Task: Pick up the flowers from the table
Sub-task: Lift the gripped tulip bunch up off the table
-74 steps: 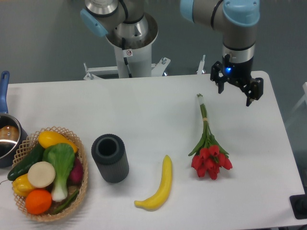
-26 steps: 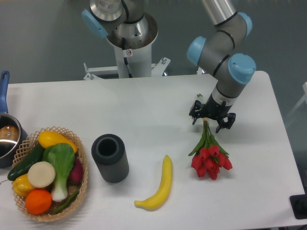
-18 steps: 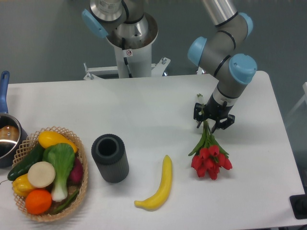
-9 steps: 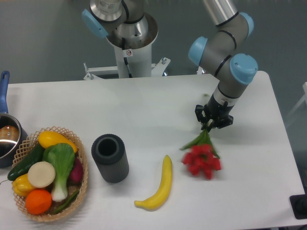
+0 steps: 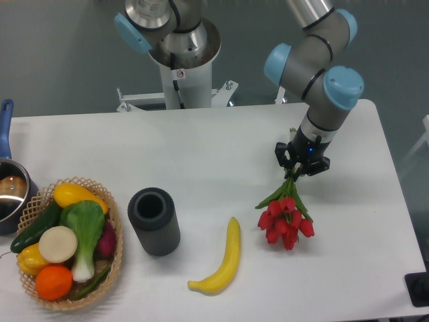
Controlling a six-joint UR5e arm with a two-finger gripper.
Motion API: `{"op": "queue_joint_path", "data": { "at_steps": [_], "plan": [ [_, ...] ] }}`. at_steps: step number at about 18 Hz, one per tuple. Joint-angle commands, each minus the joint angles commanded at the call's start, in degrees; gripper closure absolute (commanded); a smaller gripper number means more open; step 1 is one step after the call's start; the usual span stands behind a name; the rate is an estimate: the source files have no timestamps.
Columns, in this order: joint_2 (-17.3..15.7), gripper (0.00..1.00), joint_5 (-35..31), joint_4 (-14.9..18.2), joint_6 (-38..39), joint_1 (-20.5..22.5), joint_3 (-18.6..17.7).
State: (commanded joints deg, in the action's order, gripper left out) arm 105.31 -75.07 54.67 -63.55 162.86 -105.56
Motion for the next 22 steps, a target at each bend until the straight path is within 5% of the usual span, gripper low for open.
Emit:
{"op": "queue_joint_path", "data": {
  "at_steps": [7, 14, 22],
  "plan": [
    [-10.03, 0.73, 13.79, -0.09, 7.2, -0.79, 3.07],
    [-11.44, 0.73, 19.68, -0.35, 17.58, -6.15, 13.53],
    [-11.62, 0.73, 37.08, -2.28, 17.85, -6.07, 15.91]
  ]
}}
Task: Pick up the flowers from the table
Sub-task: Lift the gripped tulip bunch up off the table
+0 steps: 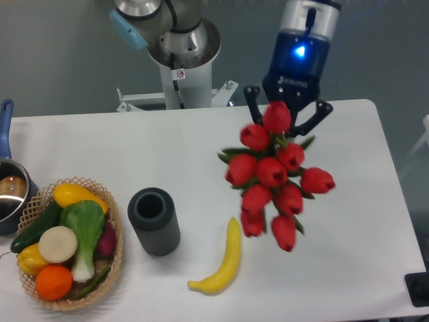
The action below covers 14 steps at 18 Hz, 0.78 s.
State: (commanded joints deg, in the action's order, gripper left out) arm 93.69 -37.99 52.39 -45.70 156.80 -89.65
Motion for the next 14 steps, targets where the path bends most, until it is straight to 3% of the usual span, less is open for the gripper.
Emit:
{"op": "queue_joint_path", "data": {
  "at_steps": [7, 14],
  "plan": [
    [1.32, 0.73, 9.42, -2.03, -0.18, 0.53, -0.17],
    [1.23, 0.73, 10.22, -2.03, 0.0, 0.44, -0.79]
  ]
}}
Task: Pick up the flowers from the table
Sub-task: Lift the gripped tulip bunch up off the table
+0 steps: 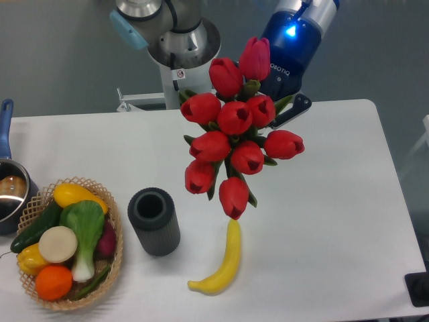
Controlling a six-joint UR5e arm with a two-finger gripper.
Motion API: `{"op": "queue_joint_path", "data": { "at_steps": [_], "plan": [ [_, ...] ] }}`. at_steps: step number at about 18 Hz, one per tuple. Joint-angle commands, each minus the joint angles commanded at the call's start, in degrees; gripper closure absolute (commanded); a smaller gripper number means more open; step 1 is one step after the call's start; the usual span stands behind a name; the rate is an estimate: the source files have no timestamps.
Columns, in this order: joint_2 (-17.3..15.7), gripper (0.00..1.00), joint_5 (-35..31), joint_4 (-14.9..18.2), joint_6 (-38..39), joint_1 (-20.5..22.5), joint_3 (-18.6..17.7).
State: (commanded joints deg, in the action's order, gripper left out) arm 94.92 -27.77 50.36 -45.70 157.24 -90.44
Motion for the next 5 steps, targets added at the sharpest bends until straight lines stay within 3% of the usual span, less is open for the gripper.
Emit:
{"op": "queue_joint_path", "data": {
  "at_steps": [5],
  "plan": [
    [-0.09, 0.73, 0.0, 0.0, 0.0, -0.09, -0.09]
  ]
}}
